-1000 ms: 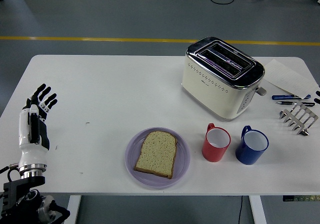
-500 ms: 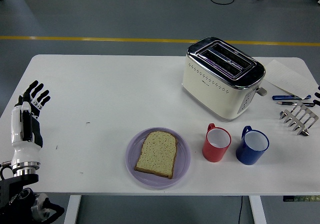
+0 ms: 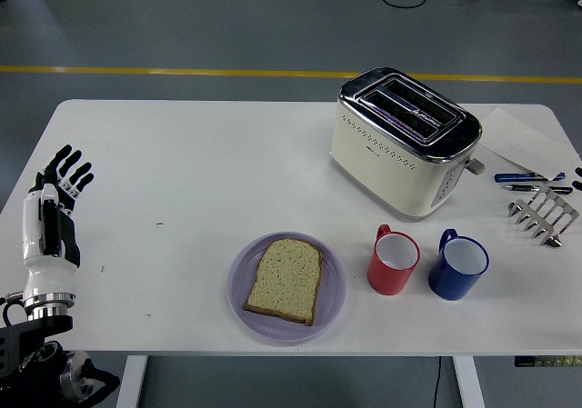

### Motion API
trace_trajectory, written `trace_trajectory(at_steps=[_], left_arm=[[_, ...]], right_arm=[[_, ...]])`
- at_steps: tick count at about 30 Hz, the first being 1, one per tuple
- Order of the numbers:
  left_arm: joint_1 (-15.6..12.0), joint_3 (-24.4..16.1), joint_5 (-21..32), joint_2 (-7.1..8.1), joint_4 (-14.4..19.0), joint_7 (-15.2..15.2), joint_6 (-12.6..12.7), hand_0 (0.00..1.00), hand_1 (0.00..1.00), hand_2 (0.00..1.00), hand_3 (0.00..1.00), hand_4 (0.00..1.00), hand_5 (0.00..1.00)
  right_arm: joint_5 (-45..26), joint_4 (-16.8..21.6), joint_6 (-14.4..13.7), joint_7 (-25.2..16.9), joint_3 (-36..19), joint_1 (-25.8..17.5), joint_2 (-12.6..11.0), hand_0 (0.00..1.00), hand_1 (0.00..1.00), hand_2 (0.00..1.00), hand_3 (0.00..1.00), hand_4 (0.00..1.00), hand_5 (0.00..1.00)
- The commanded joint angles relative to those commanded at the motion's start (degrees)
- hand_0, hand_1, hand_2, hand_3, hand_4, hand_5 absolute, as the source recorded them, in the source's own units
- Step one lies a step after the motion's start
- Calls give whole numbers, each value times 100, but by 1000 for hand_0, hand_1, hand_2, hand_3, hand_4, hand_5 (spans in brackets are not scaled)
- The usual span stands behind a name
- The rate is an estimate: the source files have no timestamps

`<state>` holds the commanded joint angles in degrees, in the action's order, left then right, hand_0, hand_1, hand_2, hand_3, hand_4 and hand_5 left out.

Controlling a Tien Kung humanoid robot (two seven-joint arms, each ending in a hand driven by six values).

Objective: Push plate across desktop,pick up the break from the machine,place the break in the plate

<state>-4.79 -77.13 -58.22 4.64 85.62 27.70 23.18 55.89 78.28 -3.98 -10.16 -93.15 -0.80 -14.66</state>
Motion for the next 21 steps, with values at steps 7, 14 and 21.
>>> trace_trajectory(at_steps=[7,14,21], left_arm=[[-1,-76,-19,-21,-1,-22,-14,762,778,826,799,493,998],[12,-235,3,-58,11,-212,-151,762,771,821,788,494,998],[50,-621,-257,-108,99,-893,-550,760,766,813,777,494,998]], right_arm=[[0,-33,3,13,2,14,17,752,726,737,743,547,701],[39,-105,10,54,30,73,54,748,722,733,737,547,702],[81,-184,19,50,29,152,104,744,721,730,733,548,701]])
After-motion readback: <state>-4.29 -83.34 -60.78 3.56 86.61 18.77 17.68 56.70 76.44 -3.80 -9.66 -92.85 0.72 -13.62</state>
